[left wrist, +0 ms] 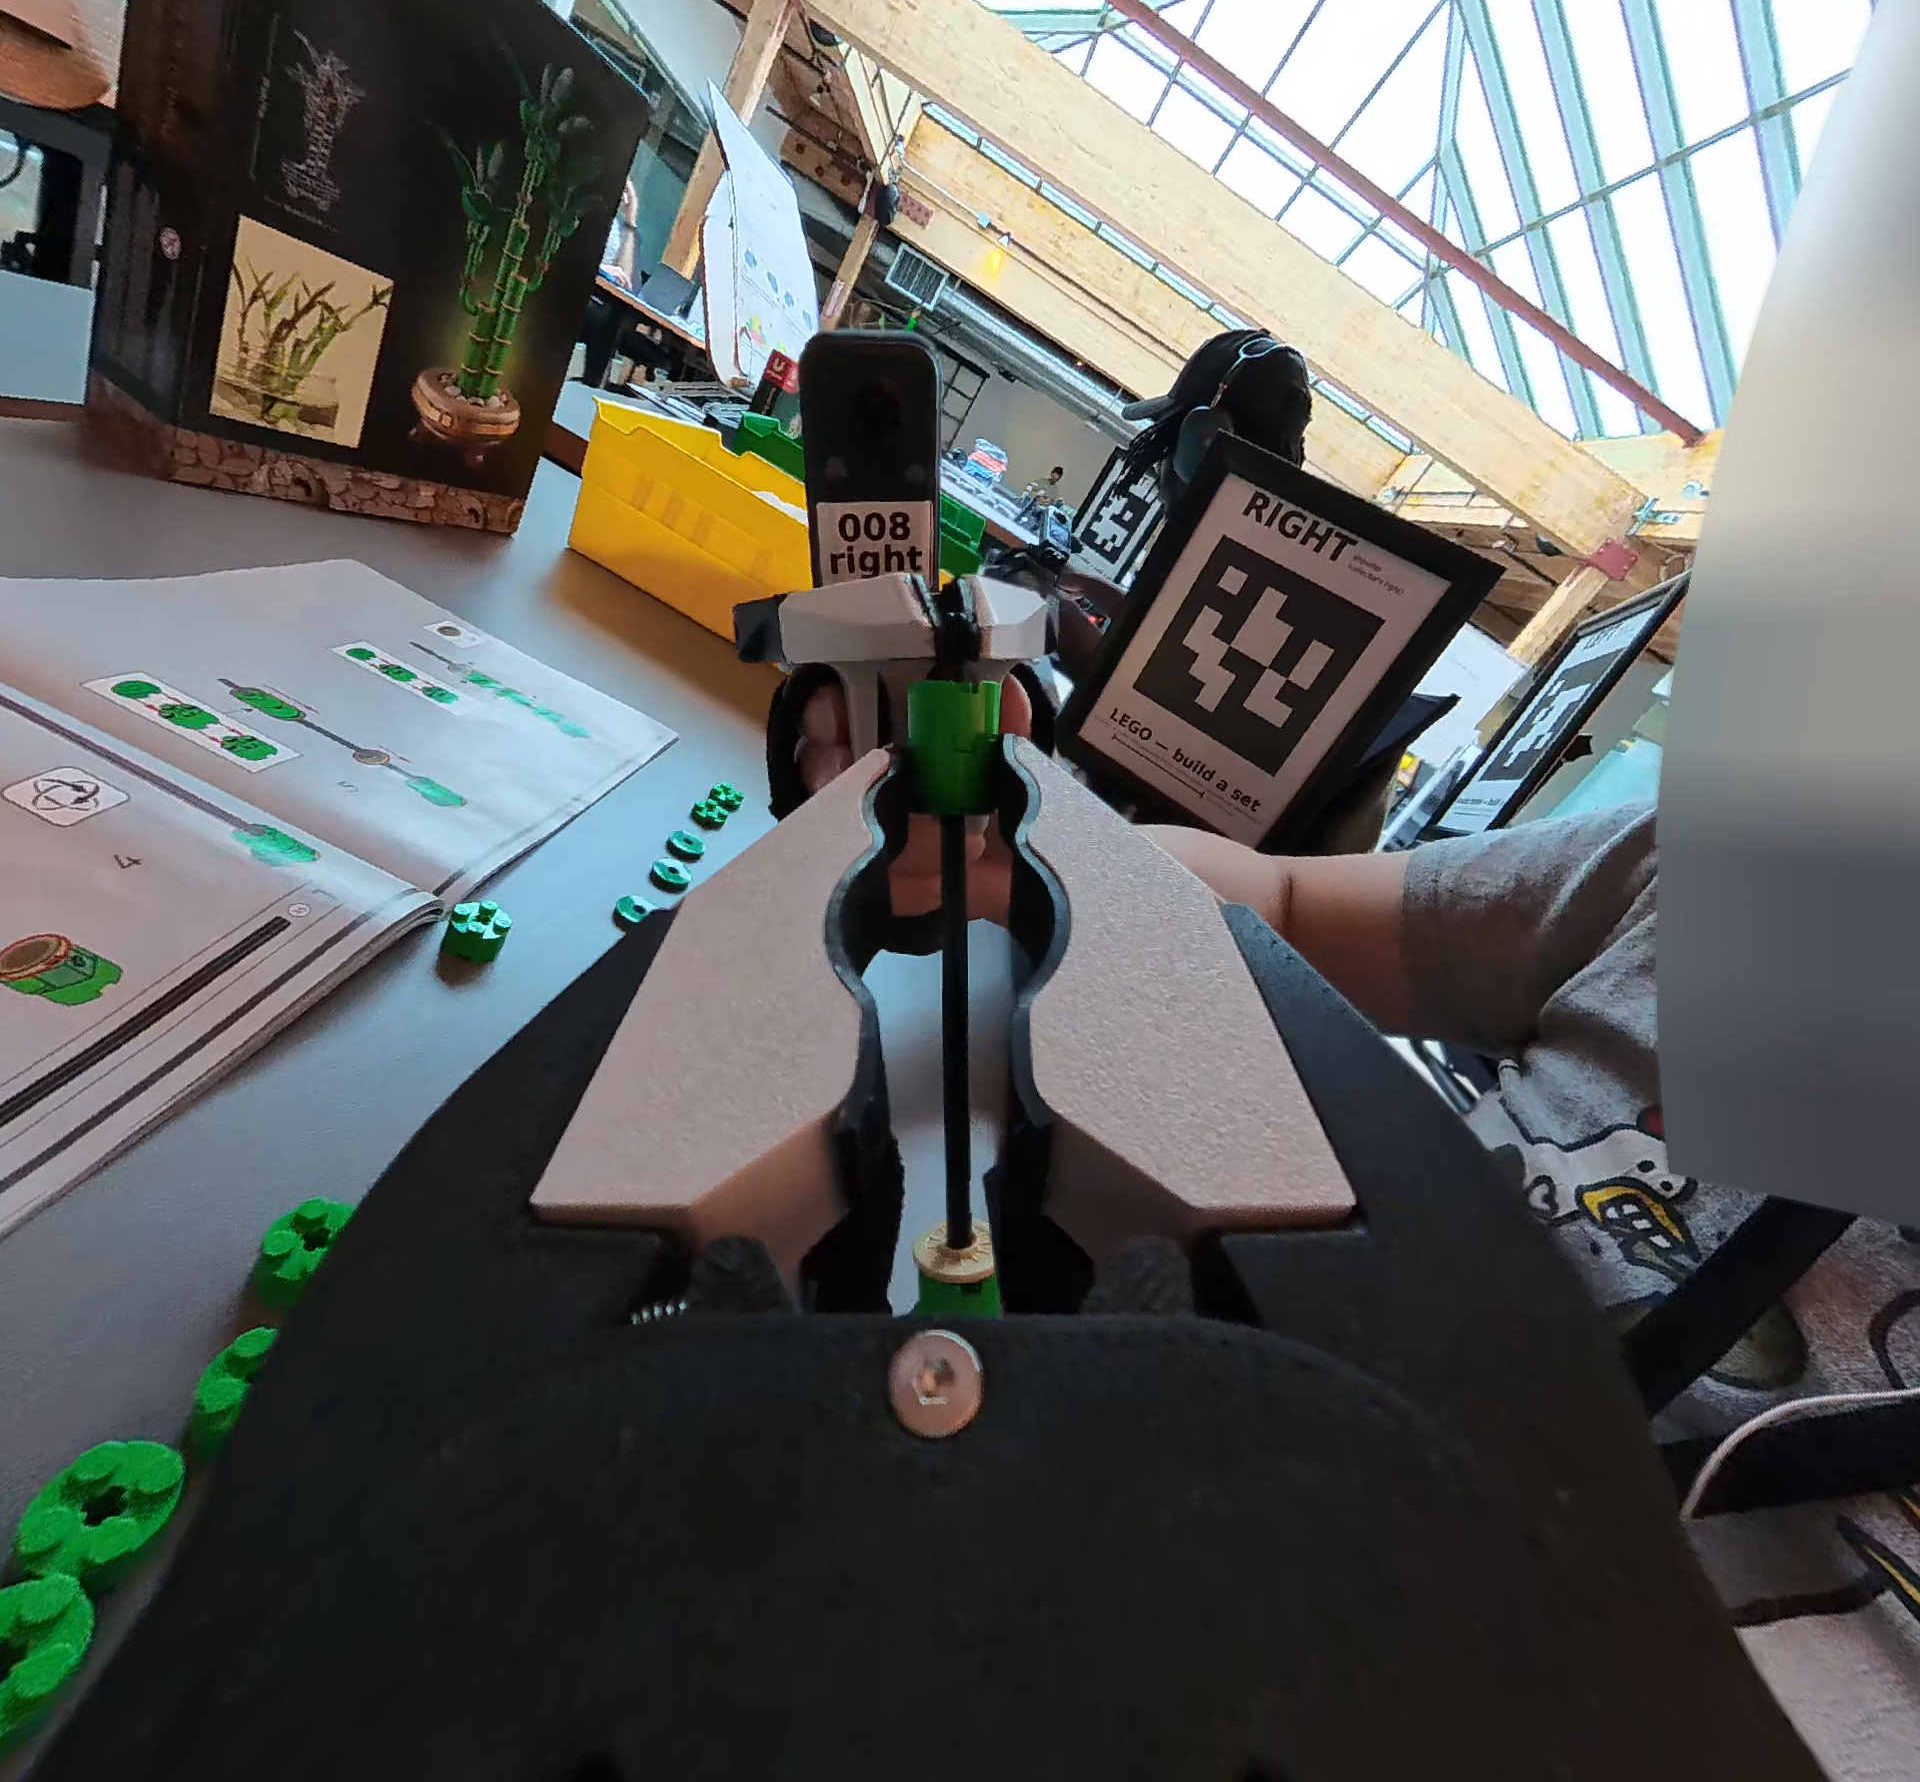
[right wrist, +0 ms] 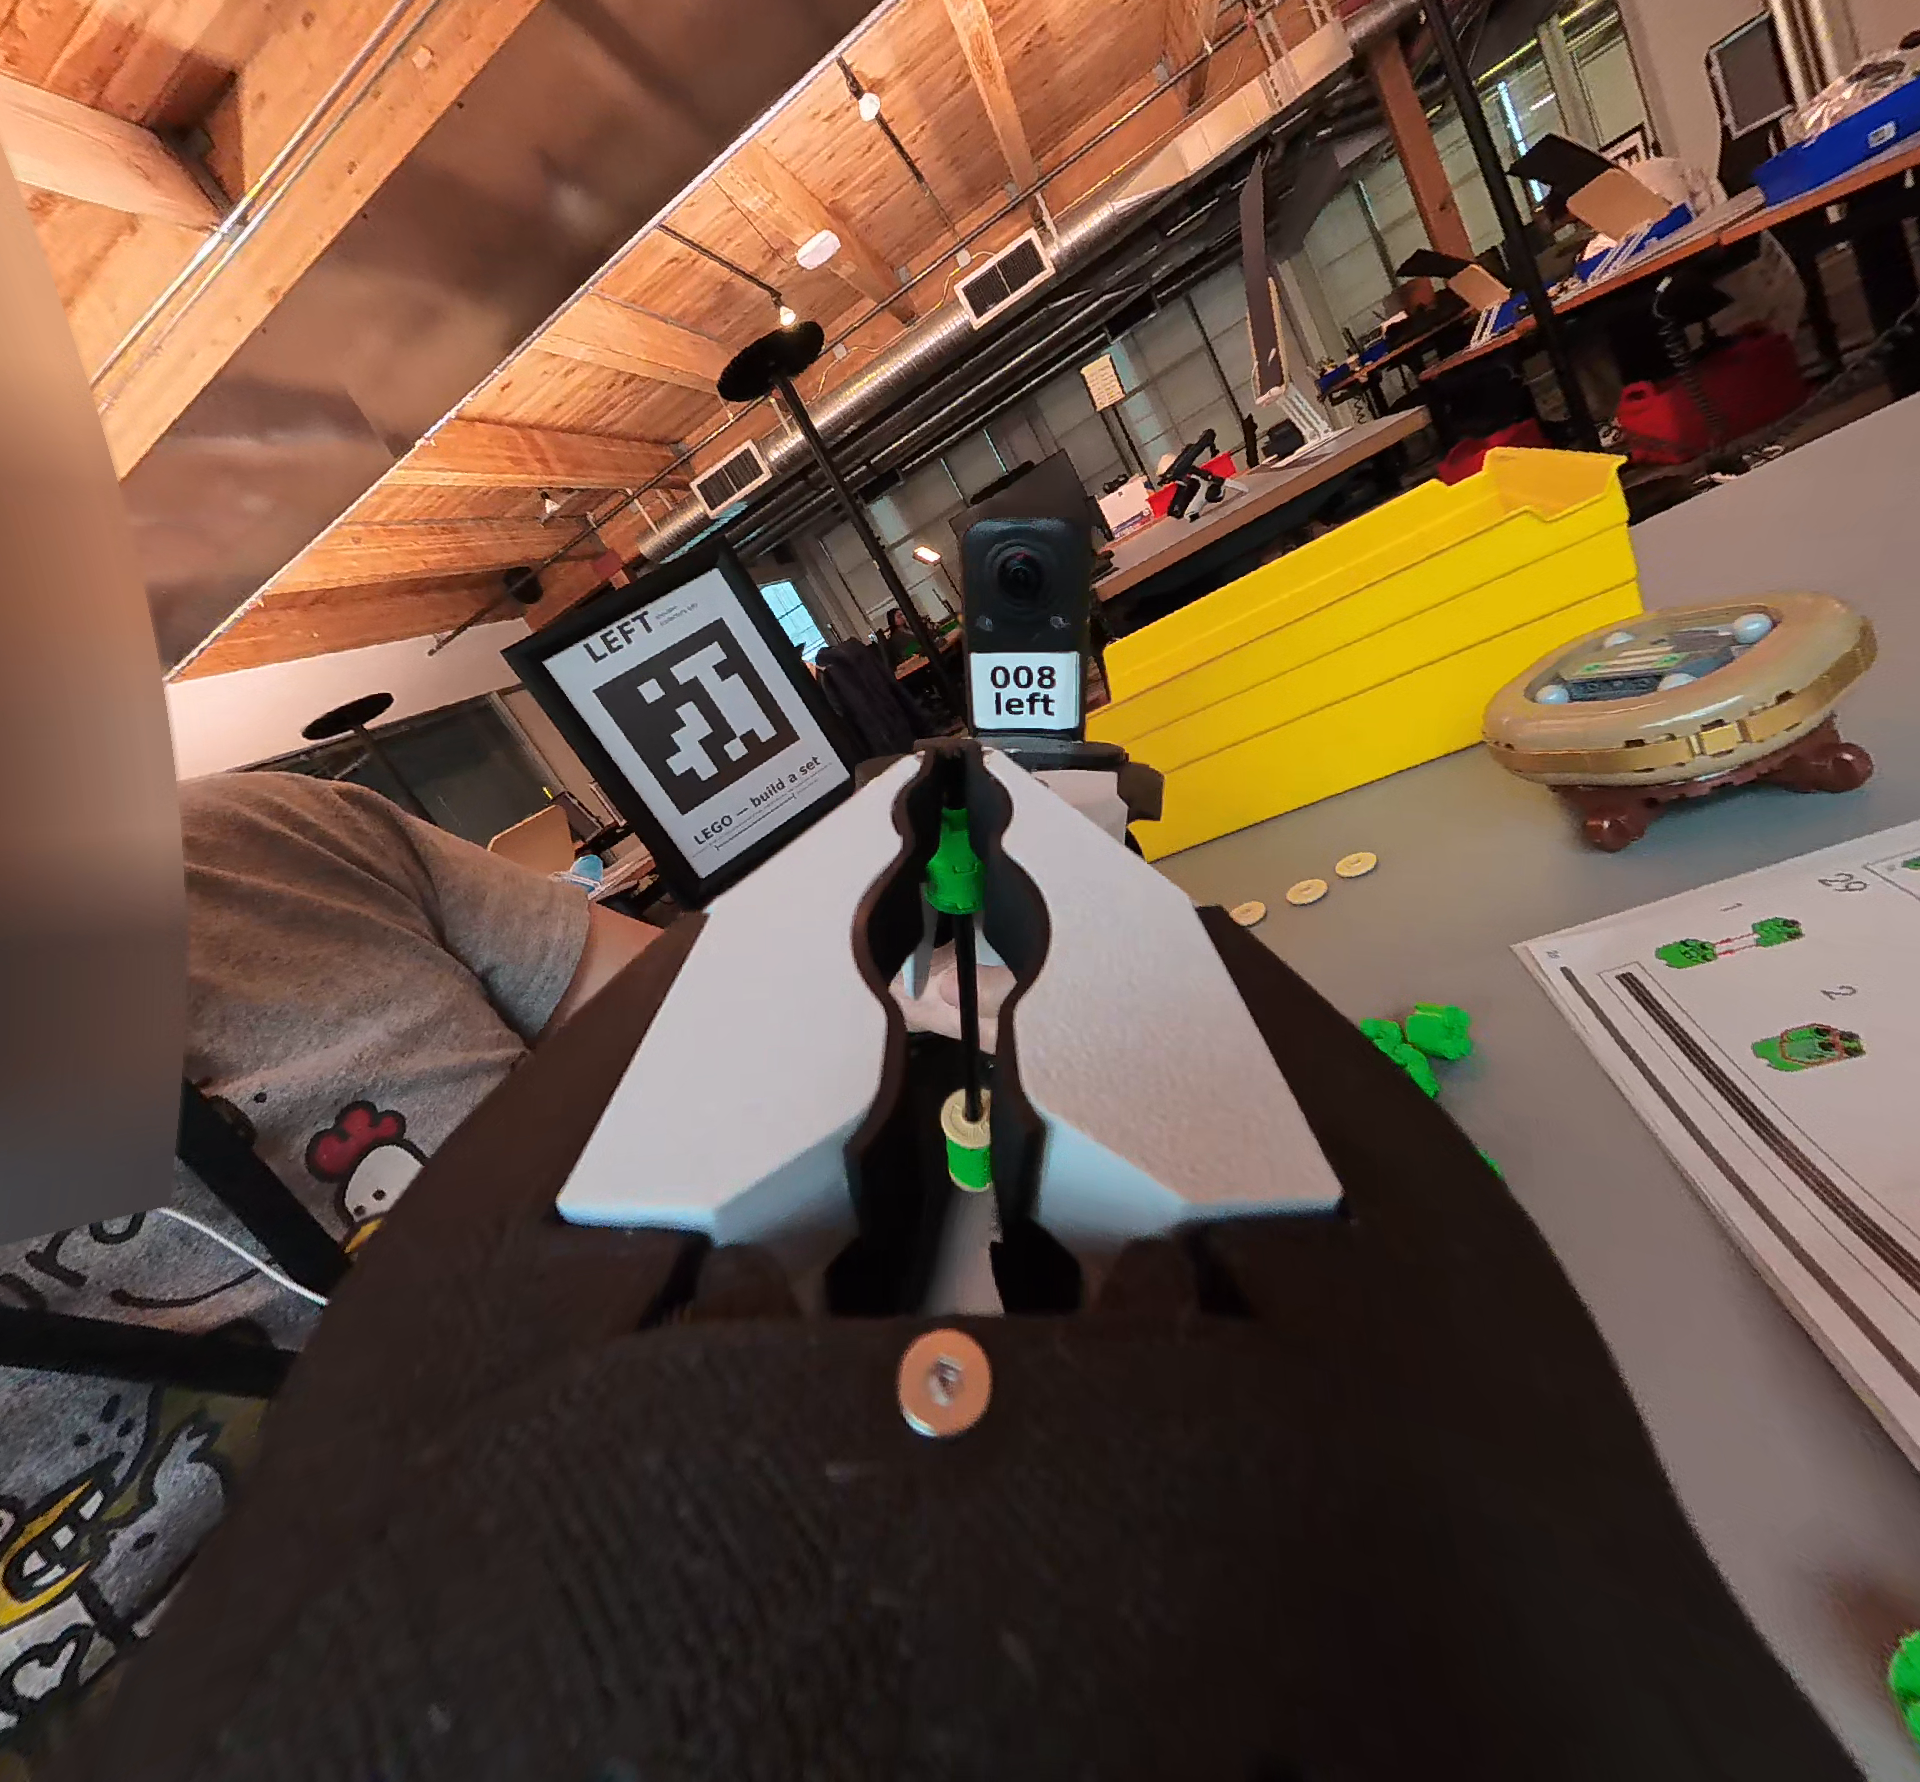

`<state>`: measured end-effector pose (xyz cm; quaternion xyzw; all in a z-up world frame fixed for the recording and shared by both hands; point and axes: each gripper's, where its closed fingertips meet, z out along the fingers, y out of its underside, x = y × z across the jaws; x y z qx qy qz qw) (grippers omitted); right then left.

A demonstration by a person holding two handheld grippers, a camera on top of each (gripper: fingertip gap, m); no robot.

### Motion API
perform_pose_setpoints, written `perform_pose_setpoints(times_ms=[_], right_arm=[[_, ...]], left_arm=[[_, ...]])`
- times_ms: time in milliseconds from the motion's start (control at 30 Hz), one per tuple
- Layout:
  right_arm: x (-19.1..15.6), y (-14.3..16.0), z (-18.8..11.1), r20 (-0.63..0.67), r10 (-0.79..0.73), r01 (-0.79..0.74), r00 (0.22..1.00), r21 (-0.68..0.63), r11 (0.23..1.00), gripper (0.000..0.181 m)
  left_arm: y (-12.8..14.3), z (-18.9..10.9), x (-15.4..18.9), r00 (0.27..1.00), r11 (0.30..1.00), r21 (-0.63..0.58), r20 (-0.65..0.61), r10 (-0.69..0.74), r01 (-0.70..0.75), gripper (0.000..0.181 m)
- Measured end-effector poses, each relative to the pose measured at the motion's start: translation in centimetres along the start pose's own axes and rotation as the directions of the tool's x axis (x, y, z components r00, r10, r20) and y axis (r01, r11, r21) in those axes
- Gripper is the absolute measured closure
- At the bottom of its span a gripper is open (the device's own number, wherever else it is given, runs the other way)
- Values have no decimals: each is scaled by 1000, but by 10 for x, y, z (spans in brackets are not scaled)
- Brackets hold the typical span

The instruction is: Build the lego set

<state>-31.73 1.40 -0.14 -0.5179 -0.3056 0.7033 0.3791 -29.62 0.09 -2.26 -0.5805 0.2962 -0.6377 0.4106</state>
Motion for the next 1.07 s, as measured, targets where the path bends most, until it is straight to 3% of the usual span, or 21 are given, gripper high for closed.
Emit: perform_pose_setpoints(times_ms=[633, 733, 833, 1067], right_arm=[[4, 6, 4, -10, 81, -82, 997, -21, 996, 179], [9, 9, 5, -14, 122, -122, 992, -11, 992, 179], [8, 8, 7, 9, 160, -160, 987, 6, 987, 179], [11, 5, 7, -36, 188, -186, 982, 51, 981, 181]], left_arm=[[-2, 0, 1, 994, 995, 23, -60, -95, 96, 167], [-9, -1, 0, 986, 988, 59, -87, -139, 144, 155], [-7, 1, -2, 989, 991, 36, -82, -123, 127, 167], [-8, 0, -4, 975, 978, 50, -102, -197, 203, 167]])
